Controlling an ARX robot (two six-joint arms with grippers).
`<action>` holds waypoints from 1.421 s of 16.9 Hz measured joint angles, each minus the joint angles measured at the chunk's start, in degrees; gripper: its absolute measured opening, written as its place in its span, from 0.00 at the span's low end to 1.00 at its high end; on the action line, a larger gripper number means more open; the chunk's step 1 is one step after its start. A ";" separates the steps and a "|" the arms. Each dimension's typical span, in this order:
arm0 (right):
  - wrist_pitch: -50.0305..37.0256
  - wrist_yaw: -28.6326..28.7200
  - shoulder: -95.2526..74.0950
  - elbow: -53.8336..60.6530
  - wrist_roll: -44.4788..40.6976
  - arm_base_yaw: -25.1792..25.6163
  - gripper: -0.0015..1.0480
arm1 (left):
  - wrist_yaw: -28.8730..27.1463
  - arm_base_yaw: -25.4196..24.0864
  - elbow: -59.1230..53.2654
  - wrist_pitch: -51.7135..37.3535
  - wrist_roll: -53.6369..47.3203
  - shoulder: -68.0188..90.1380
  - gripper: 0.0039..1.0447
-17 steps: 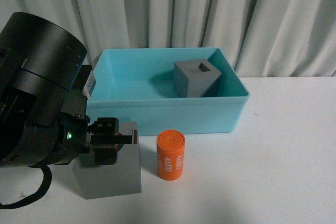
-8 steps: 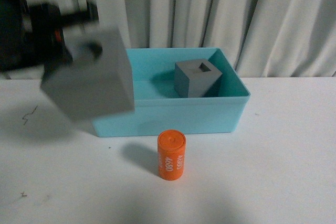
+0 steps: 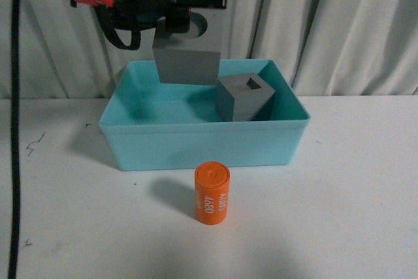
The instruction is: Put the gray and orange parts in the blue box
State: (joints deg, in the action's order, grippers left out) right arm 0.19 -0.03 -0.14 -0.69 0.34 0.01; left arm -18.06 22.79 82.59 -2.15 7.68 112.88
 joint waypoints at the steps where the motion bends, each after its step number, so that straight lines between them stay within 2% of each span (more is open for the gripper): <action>1: 0.02 0.00 0.00 0.00 0.00 0.00 0.94 | -1.14 -0.17 2.75 0.20 -1.09 3.67 0.18; 5: 0.02 0.00 0.00 0.00 0.00 0.00 0.94 | -2.82 -1.88 6.38 1.79 -5.16 13.00 0.18; 9: 0.02 0.00 0.00 0.00 0.00 0.00 0.94 | -3.56 -3.32 9.57 2.64 -5.22 14.73 0.18; 12: 0.00 0.00 0.00 0.00 0.00 0.00 0.94 | -3.56 -4.37 9.62 4.00 -4.33 15.41 0.47; 14: 0.00 0.00 0.00 0.00 0.00 0.00 0.94 | -3.28 -4.85 9.62 3.93 -3.26 15.41 0.63; 17: 0.02 0.00 0.00 0.00 0.00 0.00 0.94 | -1.29 -5.20 6.84 3.80 -1.36 12.79 0.85; 18: 0.00 0.00 0.00 0.00 0.00 0.00 0.94 | 1.53 -5.20 4.26 5.18 0.52 9.46 0.95; 22: 0.00 0.00 0.00 0.00 0.00 0.00 0.94 | 15.23 -4.39 -11.30 7.28 12.72 -13.99 0.94; 24: 0.02 0.00 0.00 0.00 0.00 0.00 0.94 | 19.10 -3.58 -28.44 7.89 17.88 -34.75 0.94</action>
State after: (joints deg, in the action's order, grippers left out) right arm 0.21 -0.03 -0.14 -0.69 0.34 0.01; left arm 1.04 19.20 54.15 5.74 25.56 78.13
